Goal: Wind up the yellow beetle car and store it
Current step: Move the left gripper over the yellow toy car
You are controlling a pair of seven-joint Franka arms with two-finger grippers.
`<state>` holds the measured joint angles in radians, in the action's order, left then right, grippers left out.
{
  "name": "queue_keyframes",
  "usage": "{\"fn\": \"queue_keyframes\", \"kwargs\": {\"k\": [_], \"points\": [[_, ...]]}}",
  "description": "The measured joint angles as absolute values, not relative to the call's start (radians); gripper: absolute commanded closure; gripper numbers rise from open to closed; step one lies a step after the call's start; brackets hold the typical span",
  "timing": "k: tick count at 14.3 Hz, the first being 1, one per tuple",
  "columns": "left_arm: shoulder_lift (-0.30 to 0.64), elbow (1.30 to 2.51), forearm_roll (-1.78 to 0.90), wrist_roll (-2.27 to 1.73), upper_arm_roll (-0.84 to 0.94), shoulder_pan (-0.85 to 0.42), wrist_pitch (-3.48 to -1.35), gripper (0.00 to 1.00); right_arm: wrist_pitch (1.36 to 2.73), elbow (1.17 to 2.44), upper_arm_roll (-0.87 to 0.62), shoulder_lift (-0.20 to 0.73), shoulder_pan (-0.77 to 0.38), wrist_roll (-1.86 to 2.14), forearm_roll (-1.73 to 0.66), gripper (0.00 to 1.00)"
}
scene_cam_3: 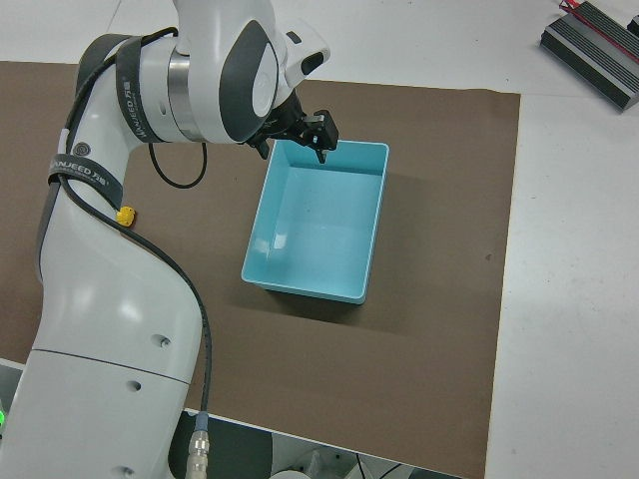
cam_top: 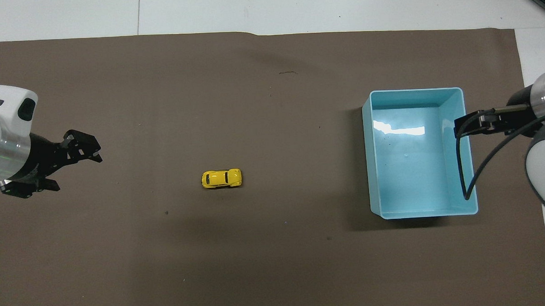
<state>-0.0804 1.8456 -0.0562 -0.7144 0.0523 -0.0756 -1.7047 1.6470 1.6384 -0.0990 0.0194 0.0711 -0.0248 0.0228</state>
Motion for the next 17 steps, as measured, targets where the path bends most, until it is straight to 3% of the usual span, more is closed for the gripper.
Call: {"fn": "queue_keyframes", "kwargs": {"k": [5,12,17], "points": [[-0.059,1.896,-0.059,-1.12,0.053,-0.098,-1.832,0.0,1.647,1.638,-0.099,0.019,0.071,-0.025,0.023,0.0],[0.046,1.945,-0.059,-1.828,0.055,-0.181,-2.112,0.0,1.647,1.638,-0.099,0.019,0.071,-0.025,0.023,0.0],[0.13,1.984,-0.059,-2.127,0.059,-0.355,-2.197,0.0,1.647,1.638,-0.099,0.019,0.071,-0.025,0.023,0.0]]}}
